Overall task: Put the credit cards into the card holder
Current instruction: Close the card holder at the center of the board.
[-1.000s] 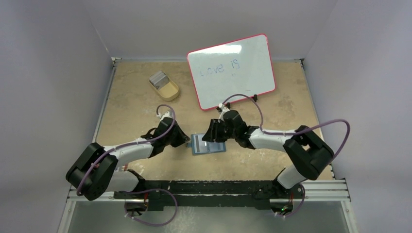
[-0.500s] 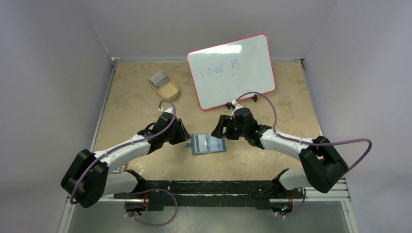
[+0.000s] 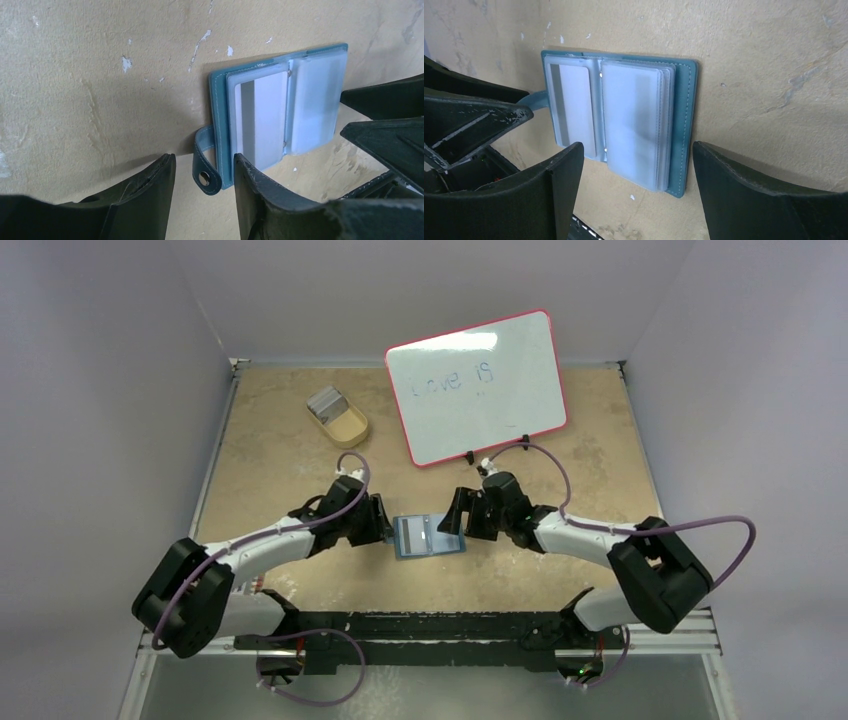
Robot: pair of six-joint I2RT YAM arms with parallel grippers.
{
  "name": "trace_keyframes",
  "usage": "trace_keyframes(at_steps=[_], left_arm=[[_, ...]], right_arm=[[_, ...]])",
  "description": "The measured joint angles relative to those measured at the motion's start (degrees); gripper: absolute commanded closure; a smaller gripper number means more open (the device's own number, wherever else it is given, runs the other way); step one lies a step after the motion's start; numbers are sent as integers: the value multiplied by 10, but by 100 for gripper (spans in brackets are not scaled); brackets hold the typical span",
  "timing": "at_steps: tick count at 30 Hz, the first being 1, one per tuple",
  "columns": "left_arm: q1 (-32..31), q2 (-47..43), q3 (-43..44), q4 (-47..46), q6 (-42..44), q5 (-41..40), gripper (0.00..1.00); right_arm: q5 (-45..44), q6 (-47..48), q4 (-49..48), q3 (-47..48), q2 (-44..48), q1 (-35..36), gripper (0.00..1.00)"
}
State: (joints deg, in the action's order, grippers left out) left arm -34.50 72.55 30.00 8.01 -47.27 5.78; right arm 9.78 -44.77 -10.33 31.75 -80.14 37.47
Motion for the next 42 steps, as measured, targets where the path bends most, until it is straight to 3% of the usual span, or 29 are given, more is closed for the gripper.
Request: trace_keyframes(at_steps=[3,8,16,42], left_arm=[[0,6,-5,-3,4,0,56],[0,26,-13,-30,3,9,80],[2,51,-16,-68,3,20,99],[2,67,-18,-104,-15,26,100]], right_arm=[[2,-9,-20,-1,-9,0,18],[5,-24,-51,-6,-18,0,18],[24,-42,-70,-31,9,-3,19],[133,-48,-176,-14,23,-3,22]])
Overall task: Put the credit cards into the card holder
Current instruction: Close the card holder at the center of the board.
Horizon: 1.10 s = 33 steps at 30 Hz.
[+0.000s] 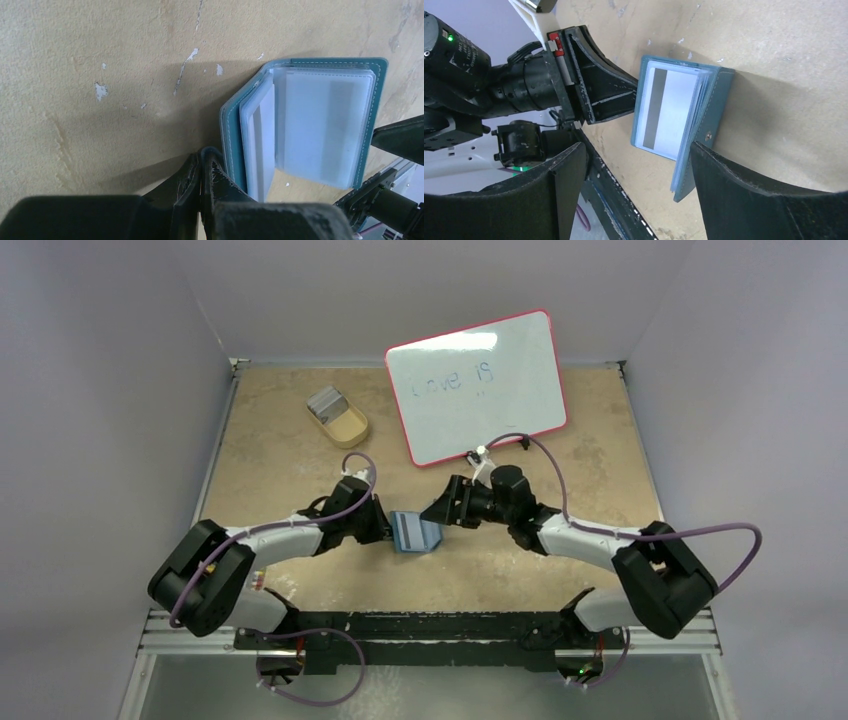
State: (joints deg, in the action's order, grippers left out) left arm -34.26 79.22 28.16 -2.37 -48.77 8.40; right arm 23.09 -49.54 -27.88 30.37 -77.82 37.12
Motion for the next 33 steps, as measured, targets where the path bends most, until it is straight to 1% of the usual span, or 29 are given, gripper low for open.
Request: trace_keyframes(at_steps=[5,11,15,20,24,28,33], left_arm=[[0,6,2,-7,-2,2,100],[0,11,5,-10,-2,2,100],[0,11,6,-10,-2,1,96],[0,3,6,3,-2,-5,91],[0,-19,6,21,-2,-15,89],[0,-45,6,34,-3,-20,86],[0,-56,7,43,-6,-23,85]], right_arm=[[25,-6,-26,12,-32,1,24],[42,-8,-34,18,-48,1,25],[50,-5,-35,30,-62,1,30],[43,17,-1,53,-69,1,38],[32,35,23,64,-69,1,41],[31,44,34,64,-73,1,41],[37,45,36,64,-80,2,35]])
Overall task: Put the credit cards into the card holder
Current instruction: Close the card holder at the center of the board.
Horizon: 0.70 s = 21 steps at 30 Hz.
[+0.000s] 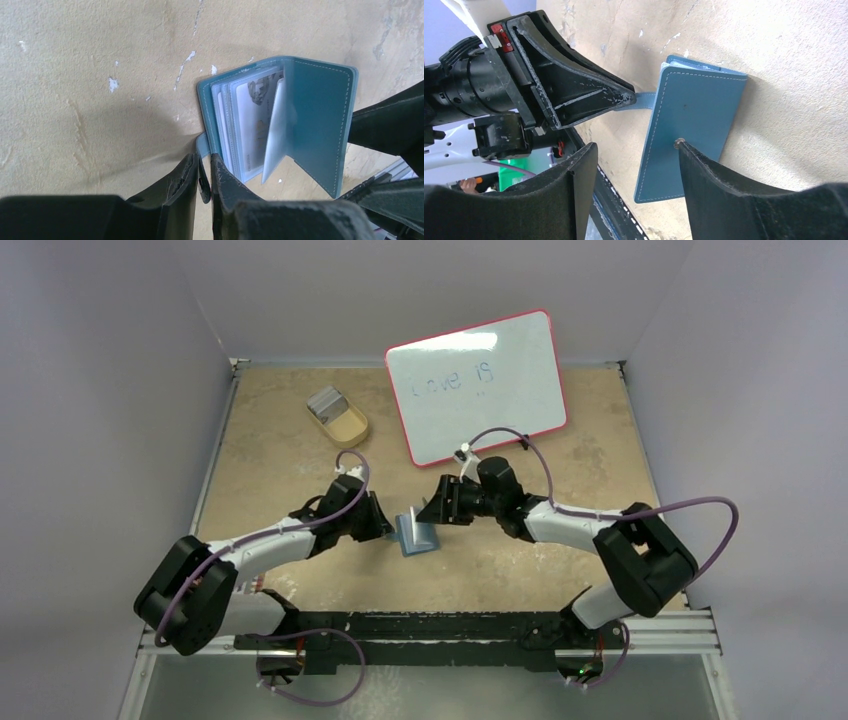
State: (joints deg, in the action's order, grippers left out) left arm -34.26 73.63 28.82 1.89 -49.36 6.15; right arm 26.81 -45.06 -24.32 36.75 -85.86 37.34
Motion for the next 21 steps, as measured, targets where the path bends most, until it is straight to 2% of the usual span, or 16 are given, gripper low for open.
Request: trace_keyframes(at_steps=[4,10,14,17,21], left_arm=[[0,0,0,9,-1,-4,85],[0,-2,0,20,-1,-7,85],[0,-4,0,22,-1,-7,85],[0,-4,0,22,-1,-6,91],[0,-4,0,22,-1,-6,95]], right_arm=[[12,-6,-7,0,0,3,35],[42,-16,-45,0,-13,3,39],[58,-21,-64,0,-36,3,36],[64,-22,-65,2,-57,3,35],[69,-16,-55,14,-73,3,45]])
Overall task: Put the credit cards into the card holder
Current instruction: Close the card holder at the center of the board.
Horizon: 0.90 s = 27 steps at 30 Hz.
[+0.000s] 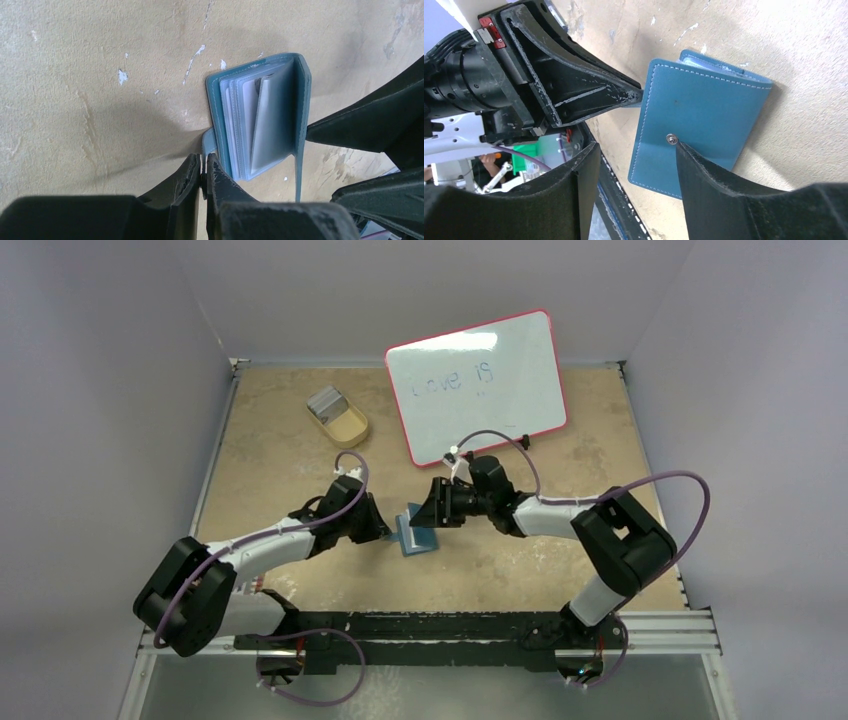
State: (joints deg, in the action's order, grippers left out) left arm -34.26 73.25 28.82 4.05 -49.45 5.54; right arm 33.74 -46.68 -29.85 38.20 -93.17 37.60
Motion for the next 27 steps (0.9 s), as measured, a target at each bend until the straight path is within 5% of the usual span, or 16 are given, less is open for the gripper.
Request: trace_keyframes(at_steps=[6,27], left_arm=[[0,-3,0,-1,0,3,97],[0,-6,0,-43,-39,41,100]], right_arm=[[-33,34,40,25,-1,1,65],[-180,96,176,121,-67,59,72]])
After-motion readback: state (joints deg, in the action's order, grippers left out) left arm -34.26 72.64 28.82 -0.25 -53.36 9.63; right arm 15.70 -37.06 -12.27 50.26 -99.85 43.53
